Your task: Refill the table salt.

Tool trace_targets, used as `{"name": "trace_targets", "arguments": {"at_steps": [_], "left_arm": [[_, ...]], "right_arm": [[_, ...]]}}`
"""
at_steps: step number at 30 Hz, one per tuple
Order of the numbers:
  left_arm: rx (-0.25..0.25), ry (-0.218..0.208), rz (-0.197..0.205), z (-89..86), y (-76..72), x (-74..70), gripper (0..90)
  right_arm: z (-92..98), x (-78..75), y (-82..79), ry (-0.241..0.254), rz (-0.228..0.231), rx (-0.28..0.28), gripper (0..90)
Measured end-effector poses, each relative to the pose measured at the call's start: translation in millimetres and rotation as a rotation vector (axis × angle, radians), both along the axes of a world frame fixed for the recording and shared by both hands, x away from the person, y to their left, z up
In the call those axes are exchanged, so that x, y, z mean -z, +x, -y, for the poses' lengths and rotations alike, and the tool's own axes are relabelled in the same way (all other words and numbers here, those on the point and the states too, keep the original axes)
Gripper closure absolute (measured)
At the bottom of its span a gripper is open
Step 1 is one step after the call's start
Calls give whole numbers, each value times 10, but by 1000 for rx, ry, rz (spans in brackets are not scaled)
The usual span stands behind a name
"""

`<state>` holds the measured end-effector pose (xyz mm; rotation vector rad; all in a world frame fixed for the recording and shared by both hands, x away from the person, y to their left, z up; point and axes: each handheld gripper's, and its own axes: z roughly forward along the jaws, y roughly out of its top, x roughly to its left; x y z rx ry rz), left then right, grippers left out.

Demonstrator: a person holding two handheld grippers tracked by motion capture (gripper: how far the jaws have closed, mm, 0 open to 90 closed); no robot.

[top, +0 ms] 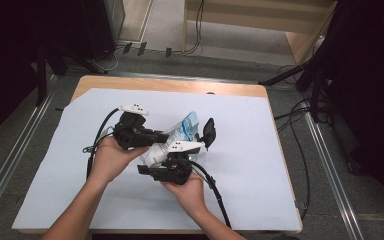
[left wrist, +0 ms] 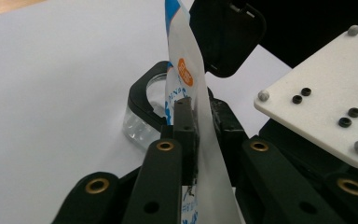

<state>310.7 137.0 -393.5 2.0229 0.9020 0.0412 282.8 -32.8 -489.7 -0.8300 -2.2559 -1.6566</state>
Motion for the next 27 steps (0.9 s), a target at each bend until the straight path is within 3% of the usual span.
{"name": "trace_targets", "arguments": {"at_steps": [3,13,27], "left_arm": [[-6,18,6,7,-7,-3,884],[-10,20,7,10,-2,12,890],[-9,4,-2,-14,19,15,885]], "right_arm": [[-11,8,2,2,-6,-7,601],[-23,11,2,-27,28,-2,586],[-9,2,7,-4,3,-5,614]]}}
